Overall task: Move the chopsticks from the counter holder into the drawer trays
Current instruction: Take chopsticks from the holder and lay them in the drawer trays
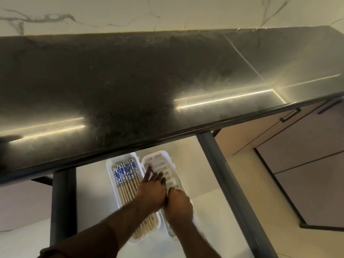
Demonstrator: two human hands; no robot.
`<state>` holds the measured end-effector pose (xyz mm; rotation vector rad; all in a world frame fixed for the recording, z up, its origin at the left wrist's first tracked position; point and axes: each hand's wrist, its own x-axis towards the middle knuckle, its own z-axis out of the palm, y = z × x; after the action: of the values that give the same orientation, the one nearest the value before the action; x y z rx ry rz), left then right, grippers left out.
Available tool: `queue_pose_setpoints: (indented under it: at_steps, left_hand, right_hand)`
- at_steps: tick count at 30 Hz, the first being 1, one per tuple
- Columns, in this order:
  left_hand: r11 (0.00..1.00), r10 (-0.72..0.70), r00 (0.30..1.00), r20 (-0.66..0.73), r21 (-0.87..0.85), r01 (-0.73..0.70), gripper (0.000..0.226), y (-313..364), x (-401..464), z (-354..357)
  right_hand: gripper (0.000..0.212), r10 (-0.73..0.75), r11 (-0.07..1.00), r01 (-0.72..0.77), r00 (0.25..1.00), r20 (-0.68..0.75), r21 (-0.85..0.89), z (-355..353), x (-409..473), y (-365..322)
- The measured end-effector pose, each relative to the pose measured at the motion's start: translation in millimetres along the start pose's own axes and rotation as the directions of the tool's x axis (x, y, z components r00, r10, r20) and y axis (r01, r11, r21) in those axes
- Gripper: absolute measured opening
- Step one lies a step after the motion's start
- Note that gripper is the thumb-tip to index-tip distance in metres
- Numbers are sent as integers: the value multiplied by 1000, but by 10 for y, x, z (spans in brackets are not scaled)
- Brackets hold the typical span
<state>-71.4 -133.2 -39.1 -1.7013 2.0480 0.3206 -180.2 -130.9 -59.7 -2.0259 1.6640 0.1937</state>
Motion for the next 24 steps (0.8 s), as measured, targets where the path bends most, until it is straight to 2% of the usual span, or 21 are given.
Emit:
queue_pose_setpoints:
  at_steps: [5,9,15,20,24]
  left_hand:
    - [999,30,999,13,9,-30,57,-31,23,-2]
    - [999,38,999,26,19,-39,54,-39,7,-39]
    - [999,37,999,41,24,-38,31,-50,-46,-125]
    - [998,32,997,-73,-47,-36,24,-118,-150,-261]
    - [995,51,987,-151,-77,-63,31,-96,-416,-508]
  right_hand:
    - [27,-30,999,30,1000,4,36,66,-31,-24]
    - [28,17,999,-17,1000,-11,33,33,-32,-44]
    - [25,-14,995,17,999,-32,99,-91,-143,-52]
    - [25,-47,987,56,997,-60,153,-407,-307,-52]
    - [27,-79,983,95,991,-104,156,-746,-584,-79]
